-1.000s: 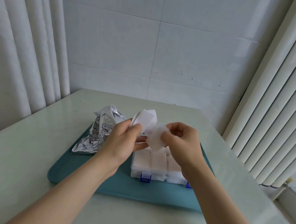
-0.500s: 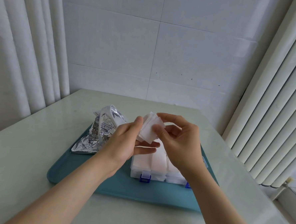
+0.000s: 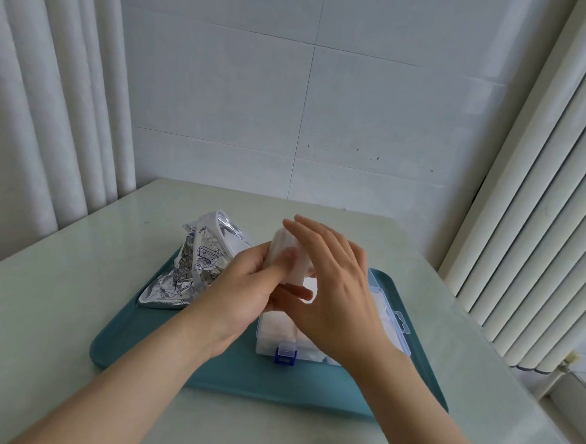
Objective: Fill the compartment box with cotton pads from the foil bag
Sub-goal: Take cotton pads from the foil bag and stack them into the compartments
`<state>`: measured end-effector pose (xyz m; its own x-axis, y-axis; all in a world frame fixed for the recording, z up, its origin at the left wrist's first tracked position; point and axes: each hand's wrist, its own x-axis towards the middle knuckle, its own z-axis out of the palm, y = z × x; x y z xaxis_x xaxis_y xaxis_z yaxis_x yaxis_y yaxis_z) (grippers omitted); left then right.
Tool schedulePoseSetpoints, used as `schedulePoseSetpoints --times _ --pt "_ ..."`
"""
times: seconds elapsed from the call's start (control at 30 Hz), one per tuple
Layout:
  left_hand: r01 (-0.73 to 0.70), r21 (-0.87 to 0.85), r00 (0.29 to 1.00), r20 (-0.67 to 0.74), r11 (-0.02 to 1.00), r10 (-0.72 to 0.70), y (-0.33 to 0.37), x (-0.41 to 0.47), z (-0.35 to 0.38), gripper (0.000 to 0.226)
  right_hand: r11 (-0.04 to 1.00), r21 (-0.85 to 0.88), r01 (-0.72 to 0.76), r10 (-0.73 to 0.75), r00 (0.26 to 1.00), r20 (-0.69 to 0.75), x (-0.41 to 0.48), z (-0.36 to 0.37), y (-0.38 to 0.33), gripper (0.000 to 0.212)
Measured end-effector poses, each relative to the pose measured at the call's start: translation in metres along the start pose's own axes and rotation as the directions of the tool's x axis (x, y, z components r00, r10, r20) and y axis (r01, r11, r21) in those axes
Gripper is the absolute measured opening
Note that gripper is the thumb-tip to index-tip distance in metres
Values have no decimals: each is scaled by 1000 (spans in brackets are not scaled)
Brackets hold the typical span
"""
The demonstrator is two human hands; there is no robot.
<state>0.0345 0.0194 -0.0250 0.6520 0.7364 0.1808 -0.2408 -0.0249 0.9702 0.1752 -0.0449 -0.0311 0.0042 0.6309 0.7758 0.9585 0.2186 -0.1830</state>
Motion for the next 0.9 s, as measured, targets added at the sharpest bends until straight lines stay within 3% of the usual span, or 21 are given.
schedulePoseSetpoints --times 0.2,0.37,0.43,0.5,0.6,0.67,0.77,0.9 --pt "-29 121 999 37 992 24 0 -2 2 31 998 14 68 -68 997 -34 1 -3 2 81" --pt "-54 98 998 43 994 50 -1 -1 -2 30 994 39 105 -102 993 -61 1 -4 -2 77" --pt "-51 80 998 39 995 49 -1 0 -4 29 987 136 90 -93 996 10 1 -11 -5 76" --pt "-51 91 998 32 995 48 0 1 -6 28 963 270 -16 15 1000 8 1 -16 -5 71" --pt "-36 127 999 40 991 31 0 1 -5 26 868 409 -281 317 948 -22 4 -19 -2 56" --pt "-25 126 998 60 992 17 0 1 -5 26 745 499 -443 476 877 67 8 -21 -1 44" --pt "-22 98 998 61 995 17 0 3 -7 27 560 601 -570 550 798 245 12 -26 0 18" --pt "-27 140 999 27 990 24 -2 6 -9 29 458 668 -587 585 765 270 12 -26 -1 18"
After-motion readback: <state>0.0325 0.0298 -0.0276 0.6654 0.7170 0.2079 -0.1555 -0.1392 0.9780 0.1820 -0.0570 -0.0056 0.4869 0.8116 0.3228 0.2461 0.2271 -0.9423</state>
